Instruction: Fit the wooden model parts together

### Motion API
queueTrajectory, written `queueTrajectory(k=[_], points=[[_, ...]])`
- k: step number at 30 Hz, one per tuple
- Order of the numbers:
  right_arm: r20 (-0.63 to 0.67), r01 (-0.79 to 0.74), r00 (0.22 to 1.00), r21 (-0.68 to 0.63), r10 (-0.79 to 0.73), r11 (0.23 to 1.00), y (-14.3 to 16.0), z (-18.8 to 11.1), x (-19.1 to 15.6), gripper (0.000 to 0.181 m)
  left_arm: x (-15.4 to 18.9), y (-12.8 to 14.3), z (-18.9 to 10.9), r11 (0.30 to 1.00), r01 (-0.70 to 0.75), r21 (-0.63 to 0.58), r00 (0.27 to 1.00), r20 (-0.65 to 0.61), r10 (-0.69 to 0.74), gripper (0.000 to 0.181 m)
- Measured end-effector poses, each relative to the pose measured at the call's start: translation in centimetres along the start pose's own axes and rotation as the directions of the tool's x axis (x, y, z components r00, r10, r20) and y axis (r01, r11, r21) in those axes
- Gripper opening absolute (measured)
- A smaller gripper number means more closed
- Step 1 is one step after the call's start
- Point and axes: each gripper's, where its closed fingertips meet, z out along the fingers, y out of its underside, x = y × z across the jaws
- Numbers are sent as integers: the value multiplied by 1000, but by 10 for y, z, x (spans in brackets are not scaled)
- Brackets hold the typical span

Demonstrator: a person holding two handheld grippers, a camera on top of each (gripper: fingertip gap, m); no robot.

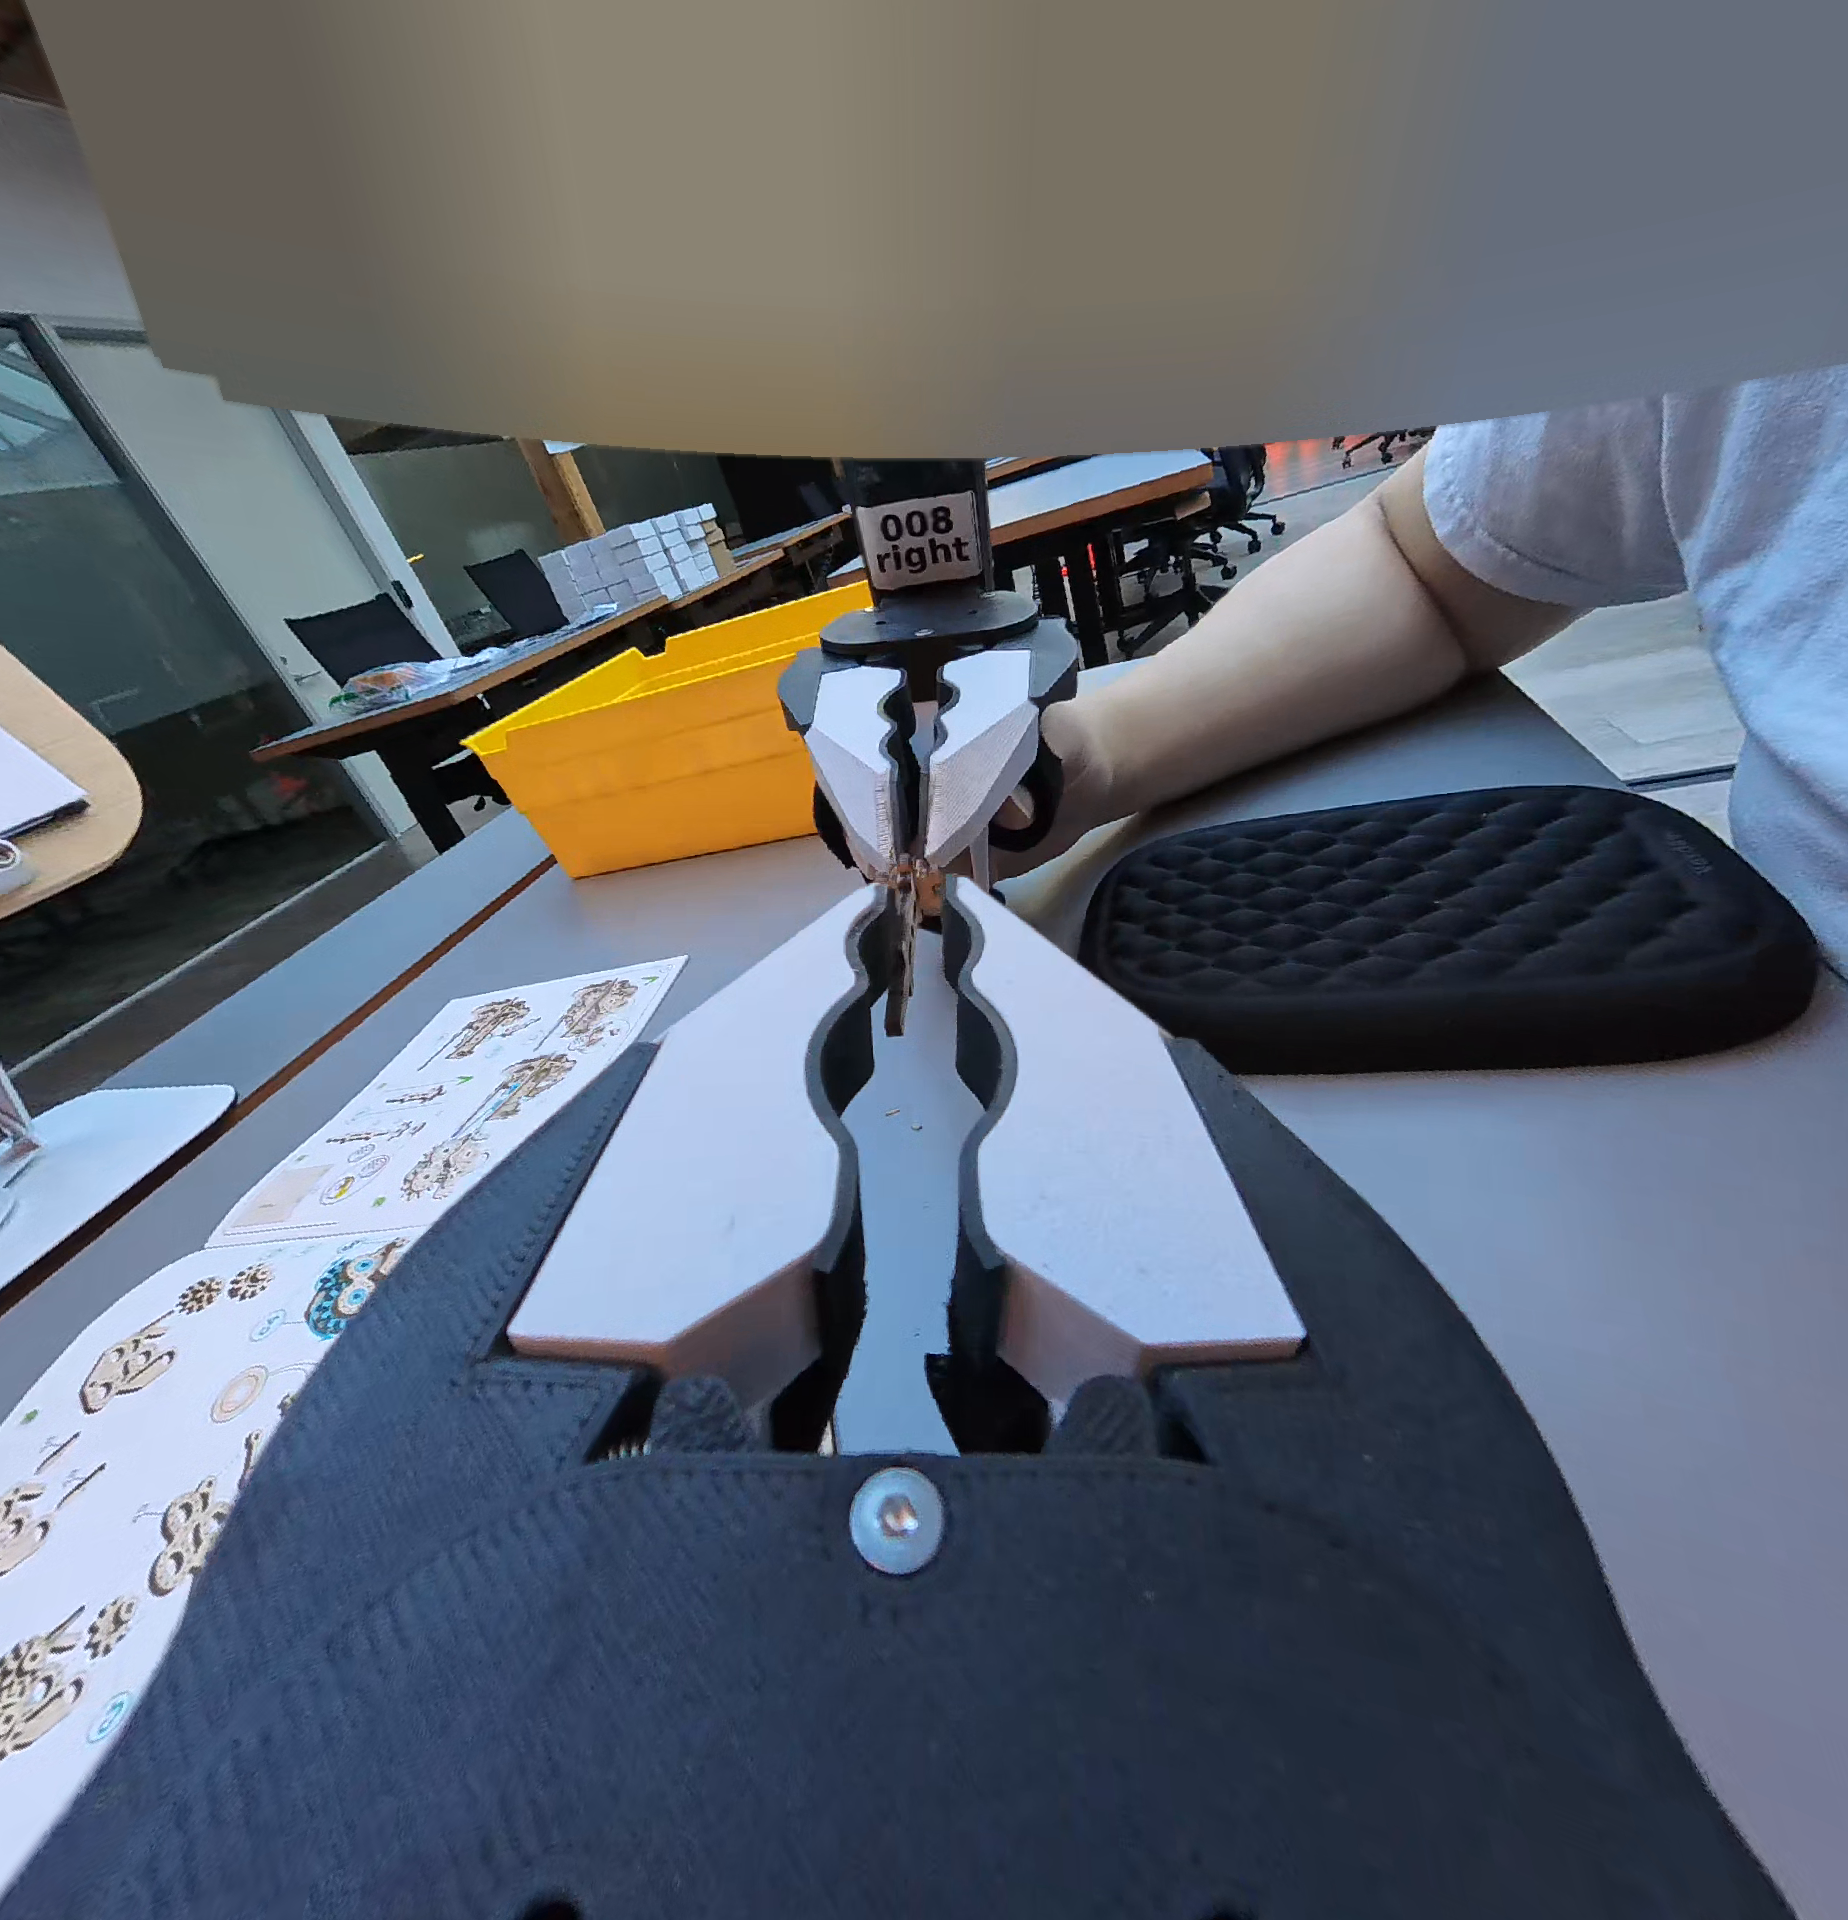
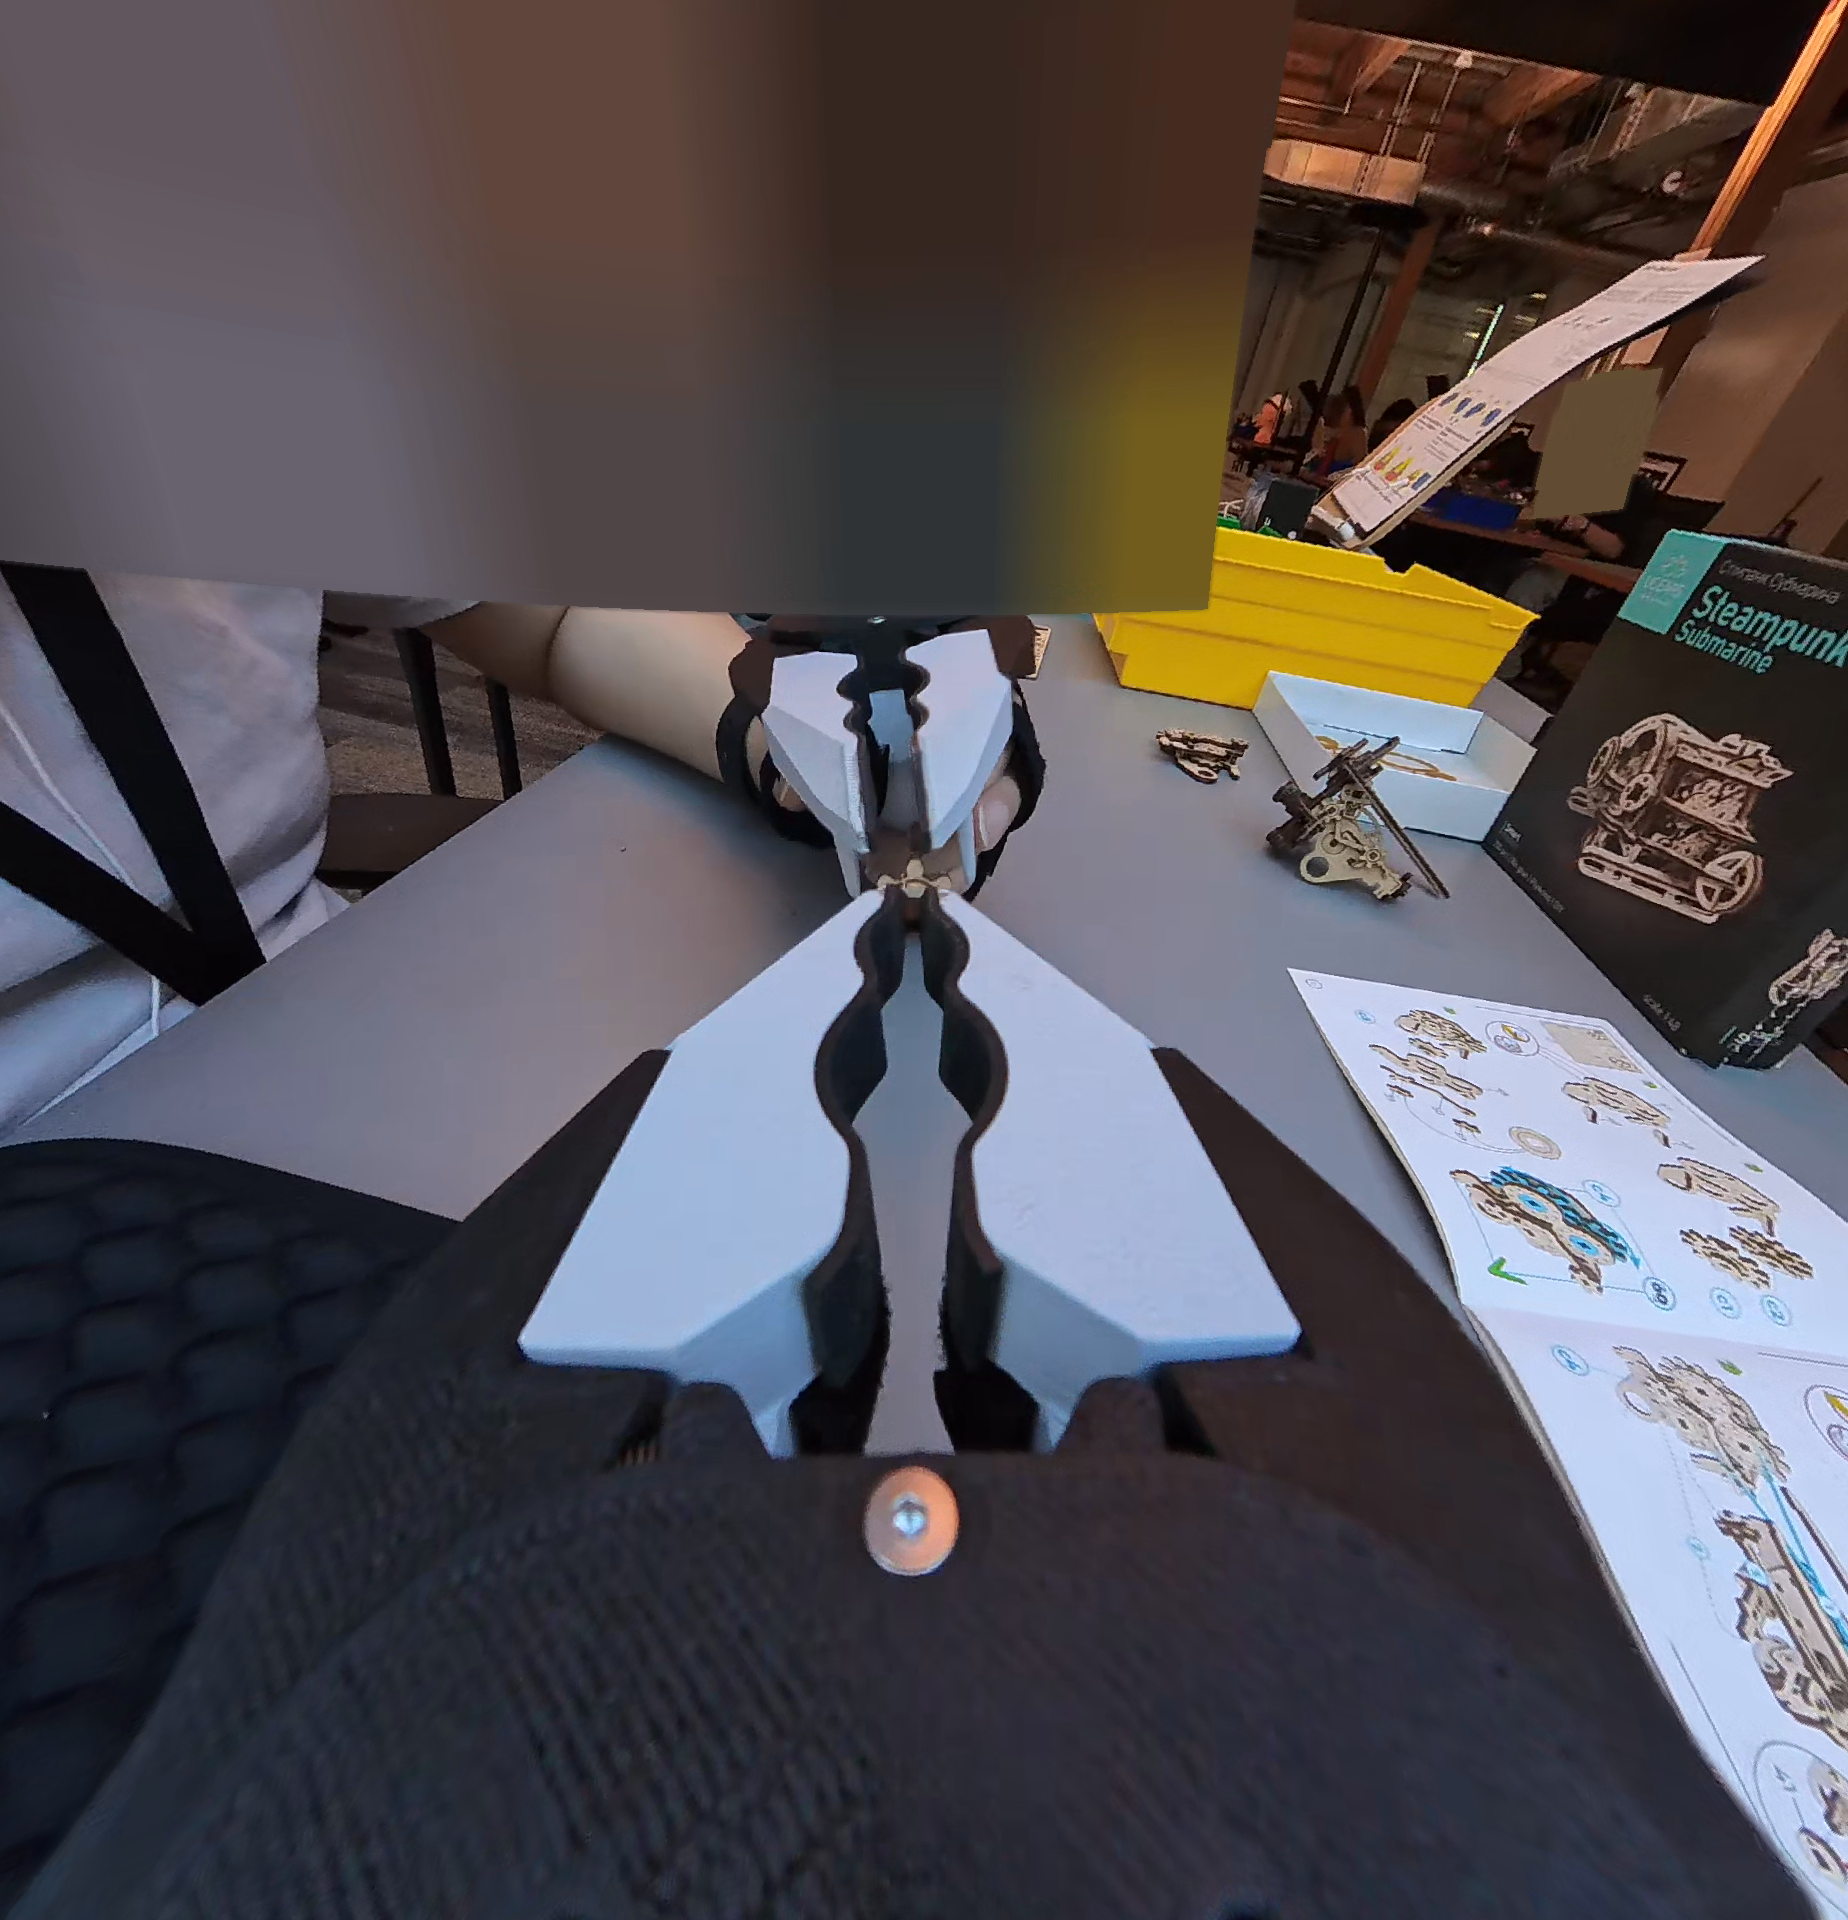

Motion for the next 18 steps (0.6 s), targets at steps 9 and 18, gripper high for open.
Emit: queueTrajectory(k=[9, 18], points=[[16, 16, 1000, 65, -17, 998, -12, 1, -5, 0, 1, -4, 2, 998, 52, 26, 999, -2, -52, 1], [33, 45, 998, 36, -46, 998, -7, 6, -12, 0, 7, -3, 5, 999, 41, -2, 999, -18, -41, 0]])
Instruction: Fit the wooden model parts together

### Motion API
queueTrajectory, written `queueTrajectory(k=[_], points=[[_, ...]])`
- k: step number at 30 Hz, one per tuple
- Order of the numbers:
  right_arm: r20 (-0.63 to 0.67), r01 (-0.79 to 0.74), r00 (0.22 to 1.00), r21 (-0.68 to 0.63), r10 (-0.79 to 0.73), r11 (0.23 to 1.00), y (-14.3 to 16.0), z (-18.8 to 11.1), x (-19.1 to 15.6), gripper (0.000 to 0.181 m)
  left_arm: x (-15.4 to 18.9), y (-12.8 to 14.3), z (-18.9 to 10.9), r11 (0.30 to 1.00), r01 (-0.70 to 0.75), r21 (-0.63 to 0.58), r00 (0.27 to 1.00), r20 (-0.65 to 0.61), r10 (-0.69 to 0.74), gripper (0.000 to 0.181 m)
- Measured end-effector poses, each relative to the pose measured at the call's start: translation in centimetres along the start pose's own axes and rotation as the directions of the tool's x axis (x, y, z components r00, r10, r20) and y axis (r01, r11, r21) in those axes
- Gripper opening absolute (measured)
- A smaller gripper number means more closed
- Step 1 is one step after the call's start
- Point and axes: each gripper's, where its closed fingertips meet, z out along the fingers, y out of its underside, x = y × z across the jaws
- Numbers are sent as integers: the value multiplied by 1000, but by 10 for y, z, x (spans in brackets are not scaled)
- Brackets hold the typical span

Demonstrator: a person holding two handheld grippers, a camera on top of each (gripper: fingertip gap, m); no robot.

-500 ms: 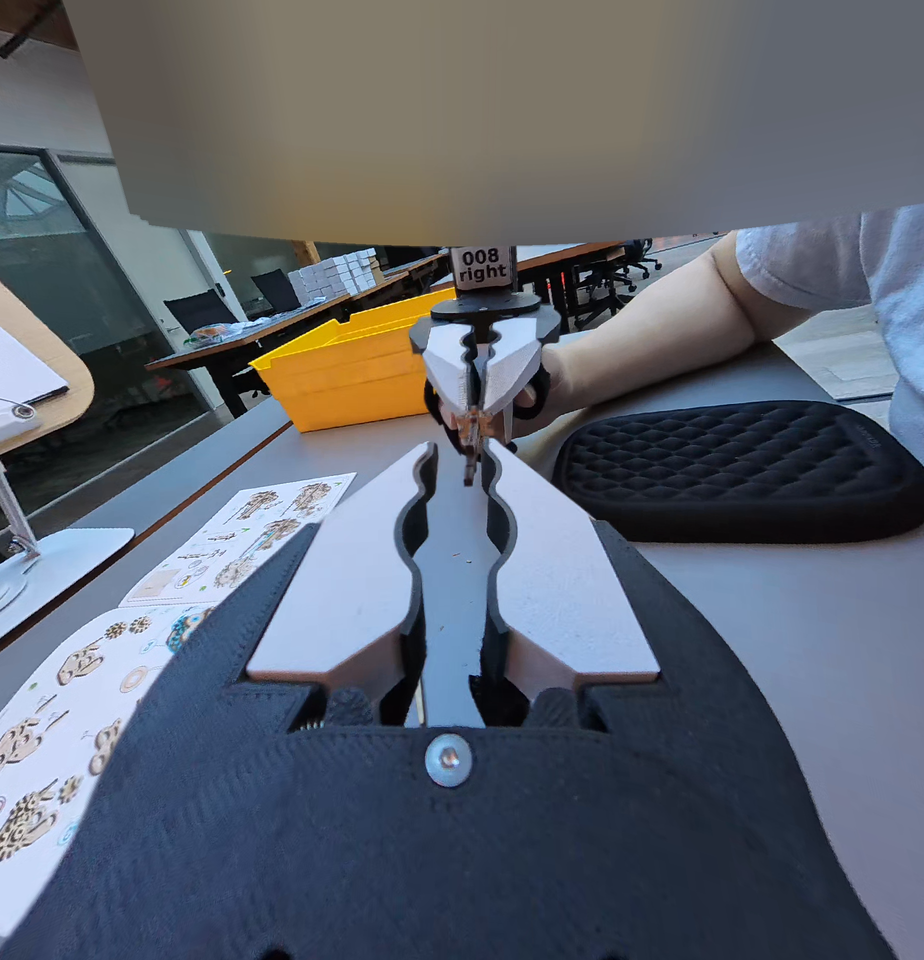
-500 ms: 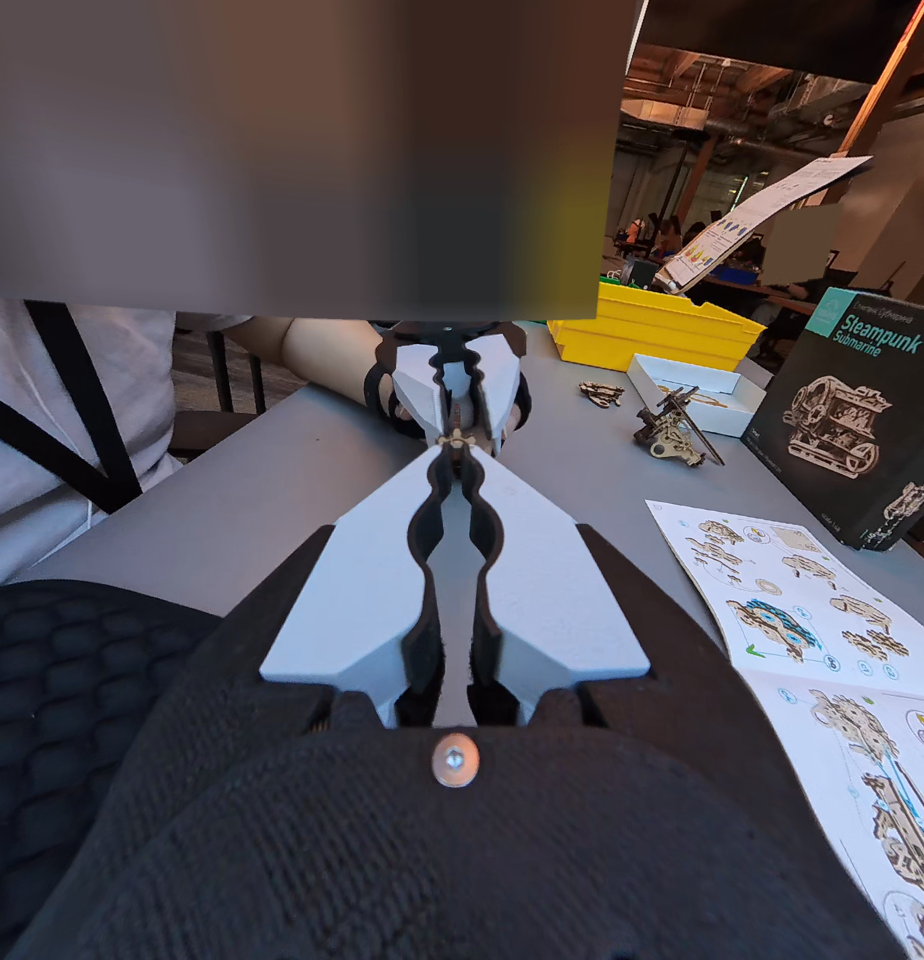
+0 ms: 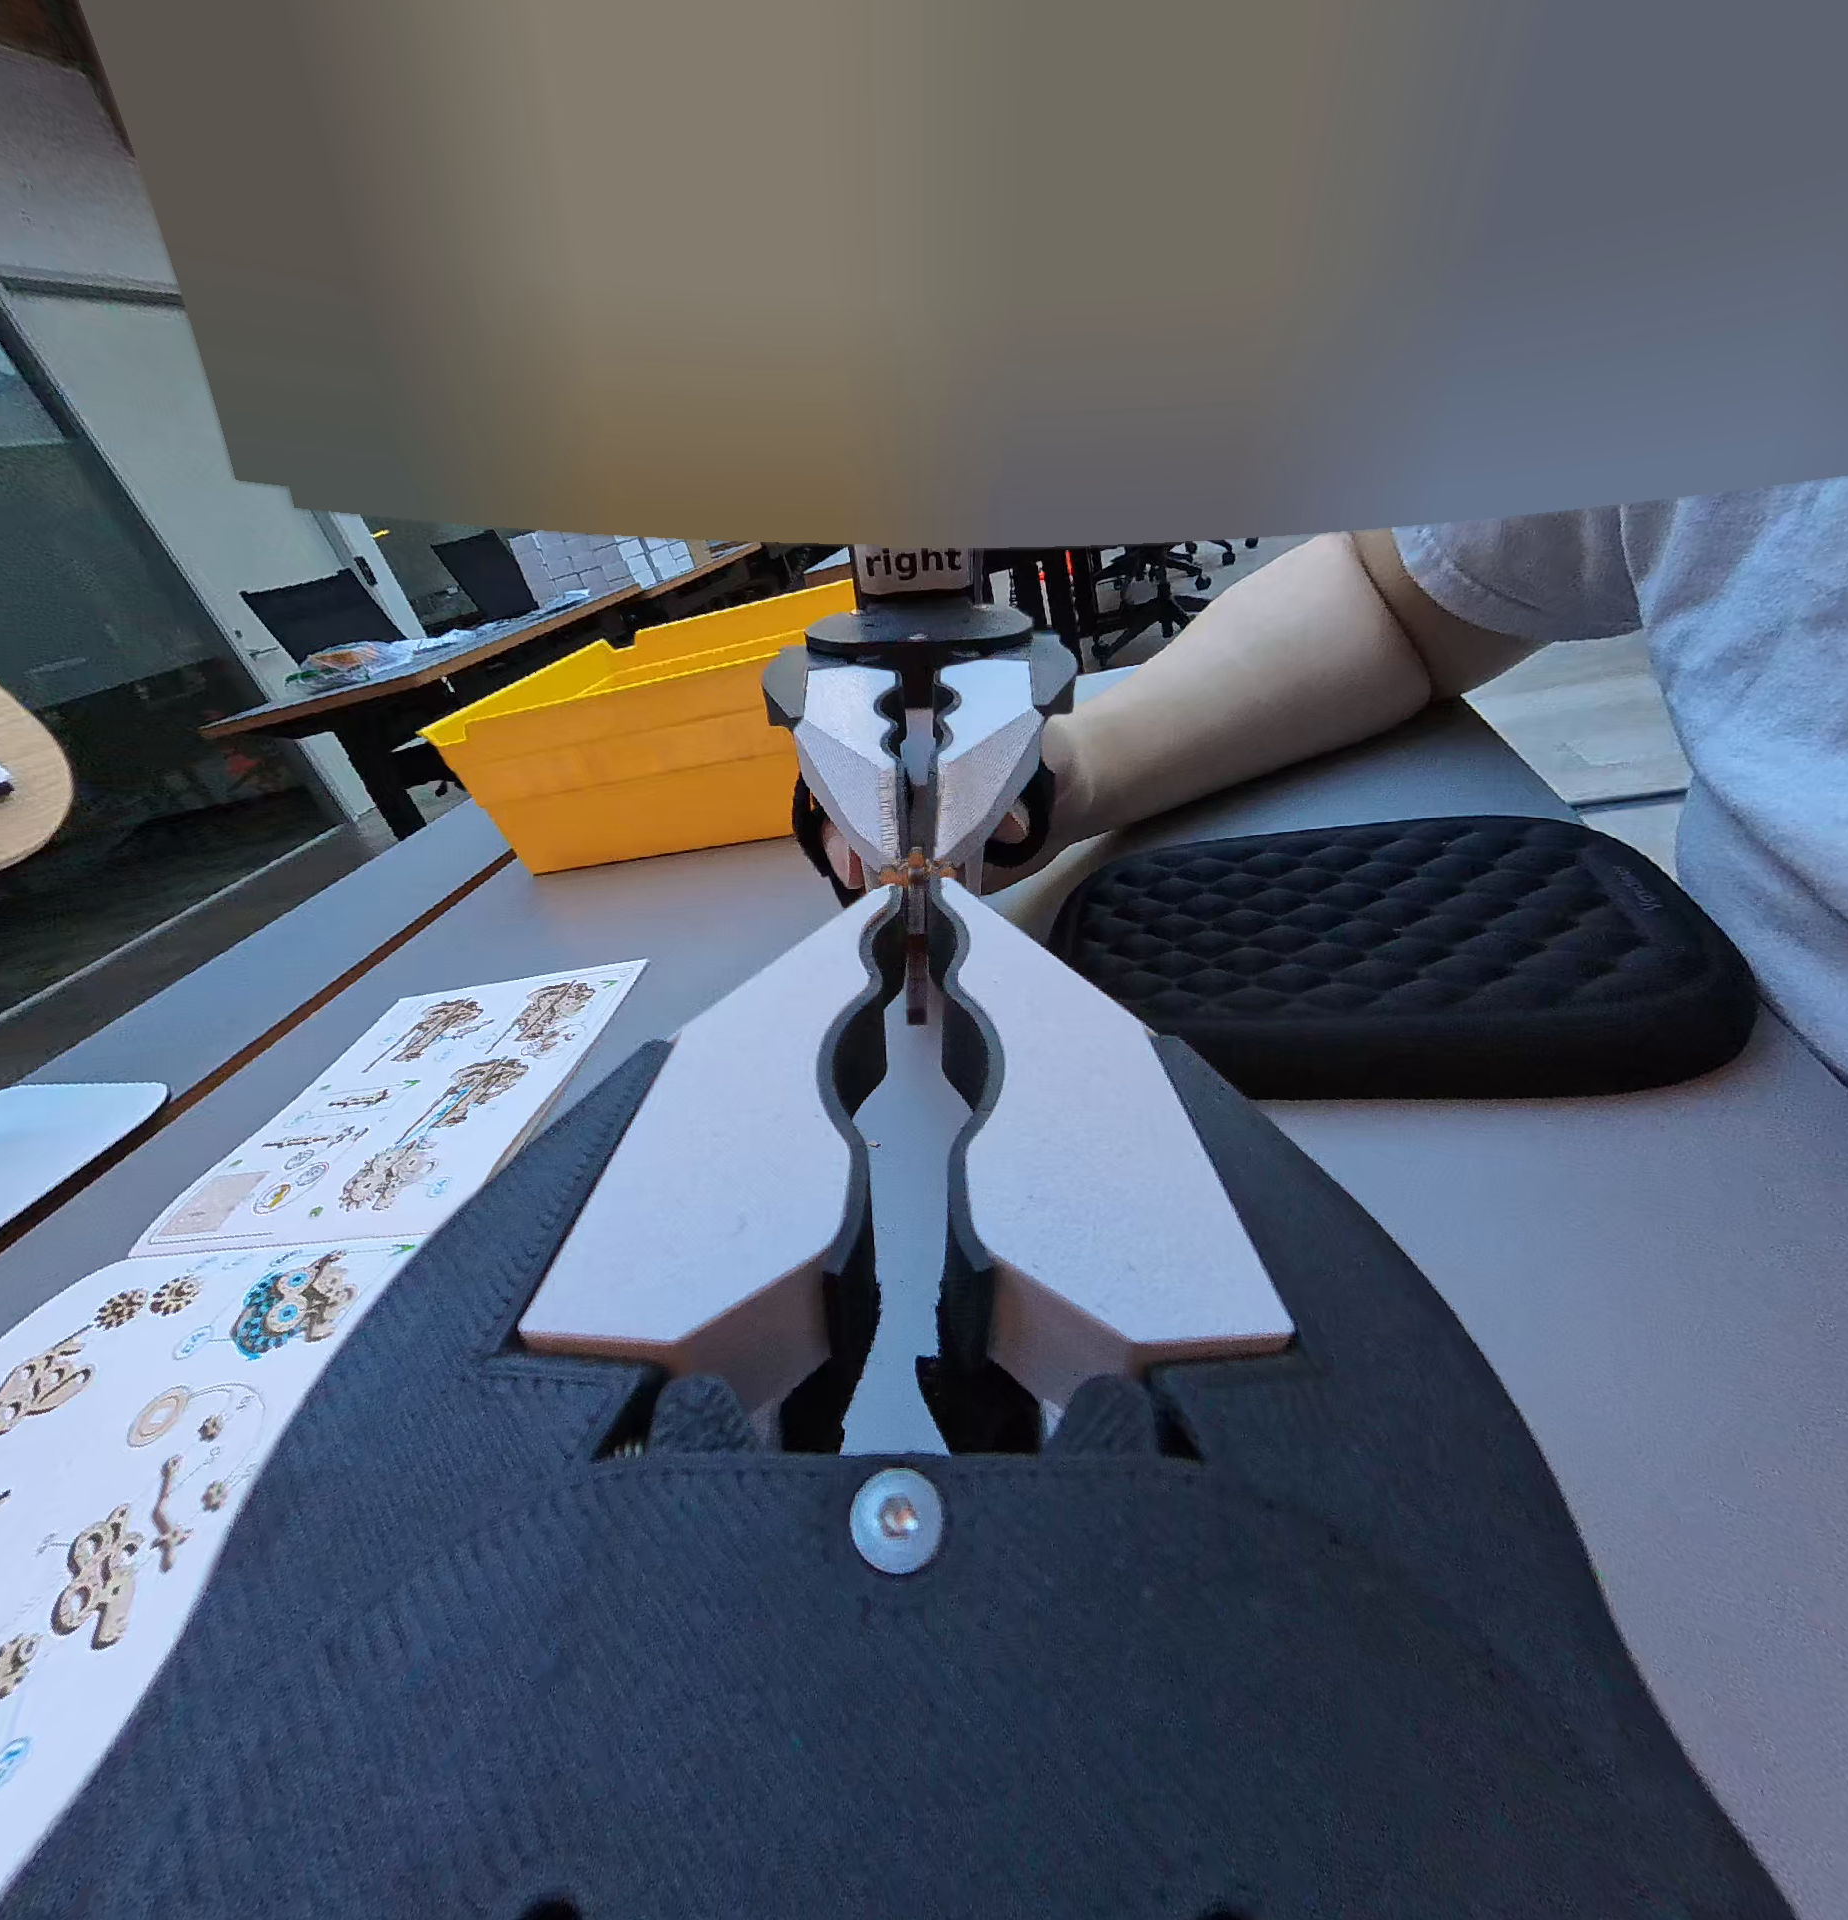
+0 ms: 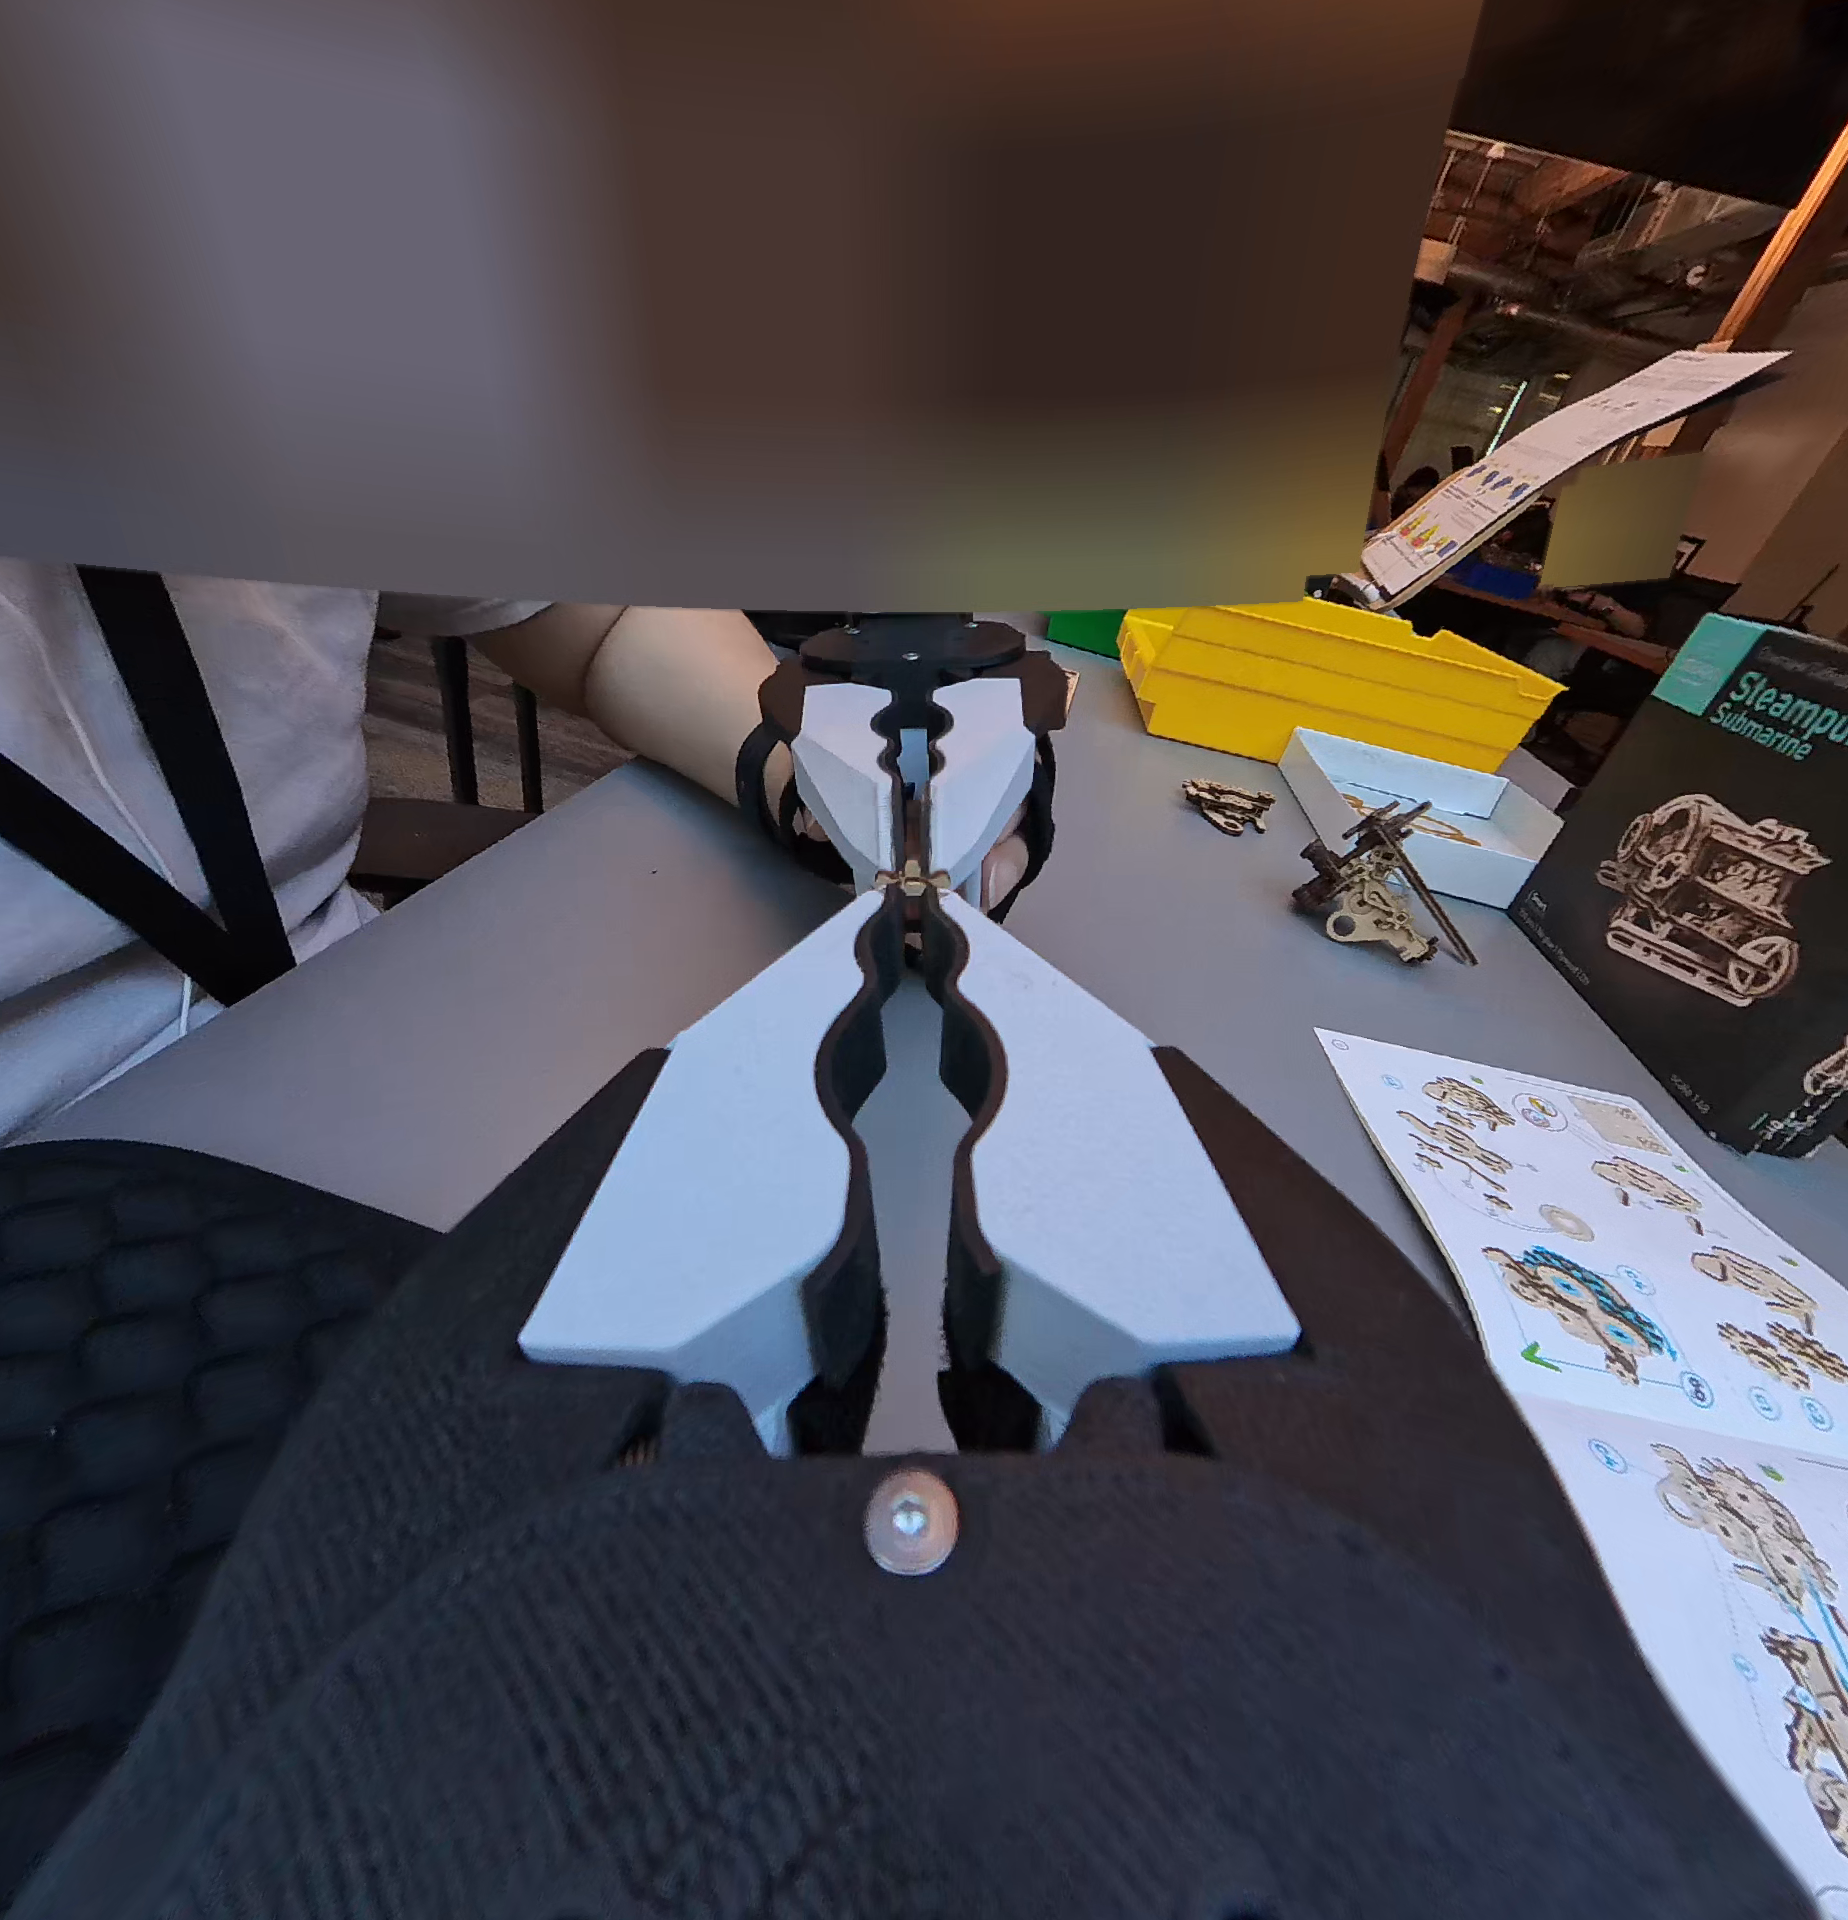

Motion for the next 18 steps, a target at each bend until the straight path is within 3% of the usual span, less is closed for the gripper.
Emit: queueTrajectory(k=[9, 18], points=[[-47, 77, 996, -54, -80, 996, -1, 2, -2, 0, 2, 3, 0, 999, 14, -29, 999, -39, -15, 0], [50, 21, 999, -81, -17, 996, -1, 1, -12, 0, 11, 0, -1, 1000, 12, -27, 995, -97, -14, 0]])
